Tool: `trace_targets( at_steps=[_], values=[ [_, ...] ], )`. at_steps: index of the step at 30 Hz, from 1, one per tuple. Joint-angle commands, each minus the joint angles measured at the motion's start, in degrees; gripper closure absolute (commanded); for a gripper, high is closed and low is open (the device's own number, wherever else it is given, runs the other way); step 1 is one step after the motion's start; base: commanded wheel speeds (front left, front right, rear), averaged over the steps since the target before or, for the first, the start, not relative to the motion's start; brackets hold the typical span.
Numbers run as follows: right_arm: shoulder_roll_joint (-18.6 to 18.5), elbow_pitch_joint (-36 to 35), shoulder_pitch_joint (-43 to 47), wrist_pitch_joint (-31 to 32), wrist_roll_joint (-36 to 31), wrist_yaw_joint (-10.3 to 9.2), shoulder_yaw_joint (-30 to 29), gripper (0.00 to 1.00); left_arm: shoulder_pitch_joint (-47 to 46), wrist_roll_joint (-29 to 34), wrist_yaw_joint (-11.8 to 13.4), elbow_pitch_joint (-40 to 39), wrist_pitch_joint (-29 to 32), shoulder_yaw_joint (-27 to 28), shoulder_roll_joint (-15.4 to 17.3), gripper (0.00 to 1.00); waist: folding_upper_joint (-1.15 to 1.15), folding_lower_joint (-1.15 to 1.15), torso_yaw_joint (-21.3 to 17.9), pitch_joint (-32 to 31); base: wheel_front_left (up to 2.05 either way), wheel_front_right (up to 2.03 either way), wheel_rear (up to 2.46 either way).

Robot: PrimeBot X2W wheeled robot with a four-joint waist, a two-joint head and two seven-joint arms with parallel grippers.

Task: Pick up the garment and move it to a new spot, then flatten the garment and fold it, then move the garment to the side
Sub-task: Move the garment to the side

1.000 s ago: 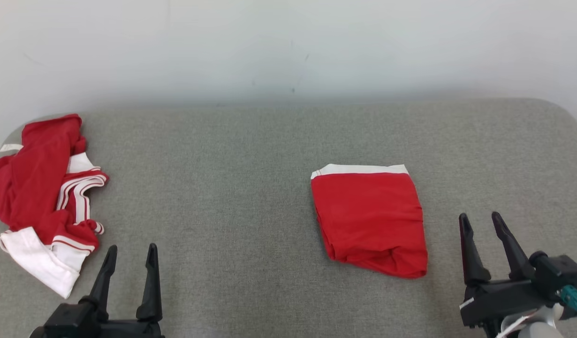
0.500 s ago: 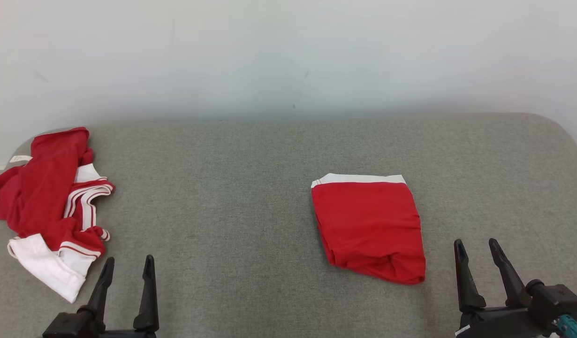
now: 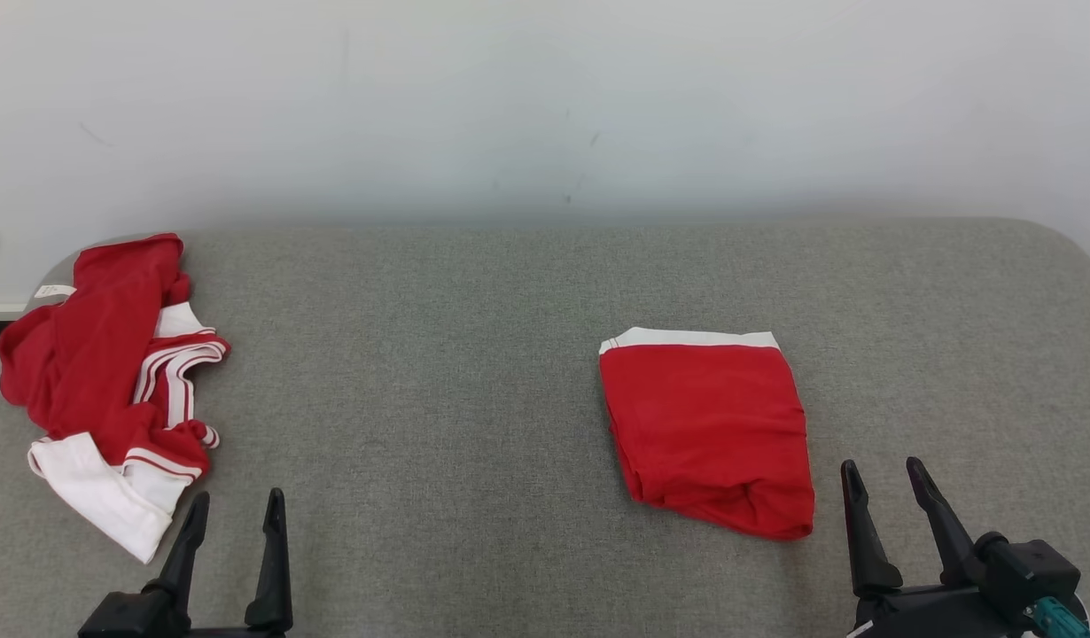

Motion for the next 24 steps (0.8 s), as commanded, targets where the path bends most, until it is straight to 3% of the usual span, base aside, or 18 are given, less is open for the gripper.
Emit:
trace_targets(
  at_steps=[1, 24],
  values=[
    [0.16, 0.01, 0.18, -0.02, -0.45, -0.15, -0.06, 0.00, 0.47, 0.09, 0.00, -0.07, -0.04, 0.25, 0.23, 0.00, 0.00, 0.00, -0.03, 0.01, 0.00, 0.00, 0.00],
    [-0.21, 1.58, -0.27, -0.02, -0.57, -0.15, 0.01, 0.00, 2.43, 0.21, 0.93, -1.54, -0.03, -0.43, -0.19, 0.00, 0.00, 0.00, 0.52, -0.06, 0.00, 0.00, 0.00]
  ],
)
